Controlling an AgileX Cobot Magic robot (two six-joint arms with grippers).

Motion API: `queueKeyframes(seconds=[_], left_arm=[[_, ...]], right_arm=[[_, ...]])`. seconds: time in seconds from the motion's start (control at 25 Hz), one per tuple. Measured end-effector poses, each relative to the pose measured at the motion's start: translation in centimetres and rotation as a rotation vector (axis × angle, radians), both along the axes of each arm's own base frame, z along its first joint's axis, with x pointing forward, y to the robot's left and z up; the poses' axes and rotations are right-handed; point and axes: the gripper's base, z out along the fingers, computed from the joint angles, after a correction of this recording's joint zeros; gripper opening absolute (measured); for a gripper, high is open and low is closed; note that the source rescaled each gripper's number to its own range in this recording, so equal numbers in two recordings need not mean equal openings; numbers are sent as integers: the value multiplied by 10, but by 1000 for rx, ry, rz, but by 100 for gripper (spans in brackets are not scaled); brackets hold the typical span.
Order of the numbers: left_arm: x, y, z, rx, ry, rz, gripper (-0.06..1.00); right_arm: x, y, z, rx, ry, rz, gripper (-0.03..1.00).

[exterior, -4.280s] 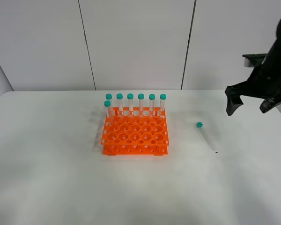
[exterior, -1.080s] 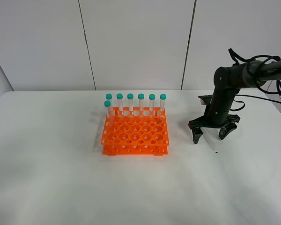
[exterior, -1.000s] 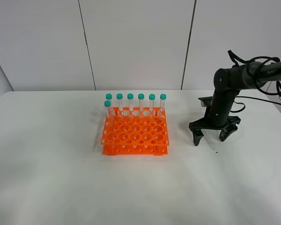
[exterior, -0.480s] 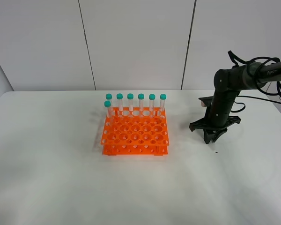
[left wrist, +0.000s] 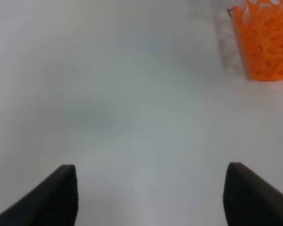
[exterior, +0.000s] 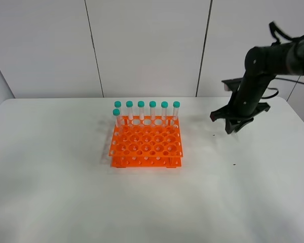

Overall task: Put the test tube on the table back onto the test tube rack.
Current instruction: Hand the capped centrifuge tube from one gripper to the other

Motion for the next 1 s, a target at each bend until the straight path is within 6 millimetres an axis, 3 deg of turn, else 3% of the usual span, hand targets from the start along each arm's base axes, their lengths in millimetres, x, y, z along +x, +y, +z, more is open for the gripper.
queueKeyframes(seconds=[0.16, 0.28, 0.44, 0.56, 0.8, 1.0], left_arm=[[0, 0, 0, 0, 0, 0, 99], [0, 0, 0, 0, 0, 0, 99], [0, 0, 0, 0, 0, 0, 99], [0, 0, 0, 0, 0, 0, 99], [0, 0, 0, 0, 0, 0, 99], [0, 0, 0, 0, 0, 0, 99]], right_arm=[[-39, -8, 45, -15, -72, 23, 2], [-88, -15, 56, -18, -64, 27, 2], [-137, -20, 61, 16, -103, 22, 2], [-146, -19, 58, 54, -163, 35, 2], [-132, -4, 66, 172, -328, 135, 2], [-137, 39, 78, 251, -397, 394, 2]])
